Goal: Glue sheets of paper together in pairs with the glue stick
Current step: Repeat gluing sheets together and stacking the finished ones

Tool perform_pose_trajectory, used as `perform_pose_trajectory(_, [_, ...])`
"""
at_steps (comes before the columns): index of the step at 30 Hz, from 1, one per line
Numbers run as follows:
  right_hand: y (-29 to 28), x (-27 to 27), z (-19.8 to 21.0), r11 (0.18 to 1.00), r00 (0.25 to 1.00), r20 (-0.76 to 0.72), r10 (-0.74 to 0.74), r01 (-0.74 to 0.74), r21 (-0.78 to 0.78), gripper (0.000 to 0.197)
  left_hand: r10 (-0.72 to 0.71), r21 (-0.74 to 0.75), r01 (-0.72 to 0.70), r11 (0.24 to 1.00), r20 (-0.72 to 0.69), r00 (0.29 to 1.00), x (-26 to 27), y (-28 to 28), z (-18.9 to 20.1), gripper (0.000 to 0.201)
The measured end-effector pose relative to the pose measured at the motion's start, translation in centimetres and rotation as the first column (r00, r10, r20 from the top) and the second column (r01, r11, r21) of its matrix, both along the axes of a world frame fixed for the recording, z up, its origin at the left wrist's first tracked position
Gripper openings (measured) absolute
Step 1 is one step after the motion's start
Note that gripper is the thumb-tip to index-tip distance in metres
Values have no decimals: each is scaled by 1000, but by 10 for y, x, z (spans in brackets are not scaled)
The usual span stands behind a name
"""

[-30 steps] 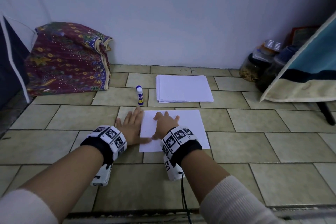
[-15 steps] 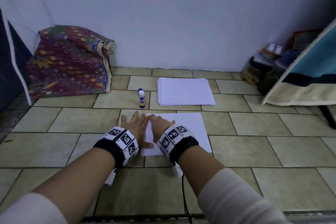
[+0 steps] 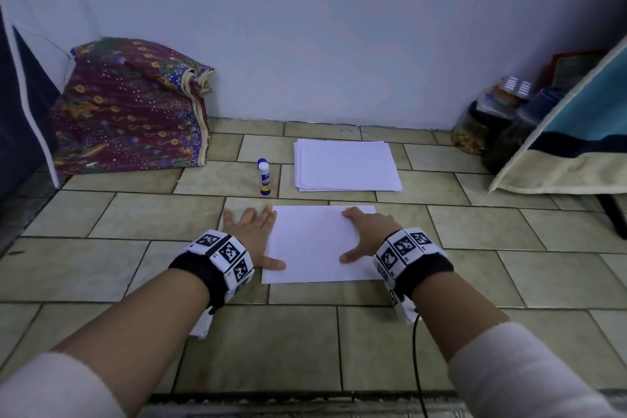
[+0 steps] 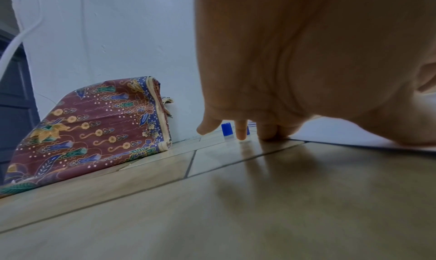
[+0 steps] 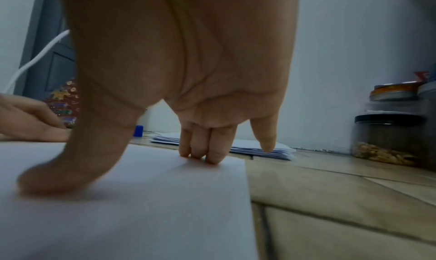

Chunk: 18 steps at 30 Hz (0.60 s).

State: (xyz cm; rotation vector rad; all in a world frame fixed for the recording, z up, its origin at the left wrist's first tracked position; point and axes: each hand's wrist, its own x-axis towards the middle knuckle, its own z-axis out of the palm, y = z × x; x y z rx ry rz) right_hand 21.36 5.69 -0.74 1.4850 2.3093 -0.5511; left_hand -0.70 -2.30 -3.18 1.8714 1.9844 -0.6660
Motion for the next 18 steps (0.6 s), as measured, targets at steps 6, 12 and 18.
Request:
perform_pose_trajectory(6, [-7, 0, -3, 1000, 1000, 9, 13, -13, 1, 99, -2, -31, 5, 999, 94, 996, -5, 0, 3, 111])
perform_pose_trajectory(12, [-8, -18, -3, 998, 995, 96, -41, 37, 41, 86, -47, -8, 51, 999, 302, 952, -33, -5, 4, 112])
perform_pose_trajectory(18, [-29, -64, -1, 995, 998, -49, 30, -26, 91, 74, -56, 96, 22, 995, 368, 928, -40, -11, -6, 113])
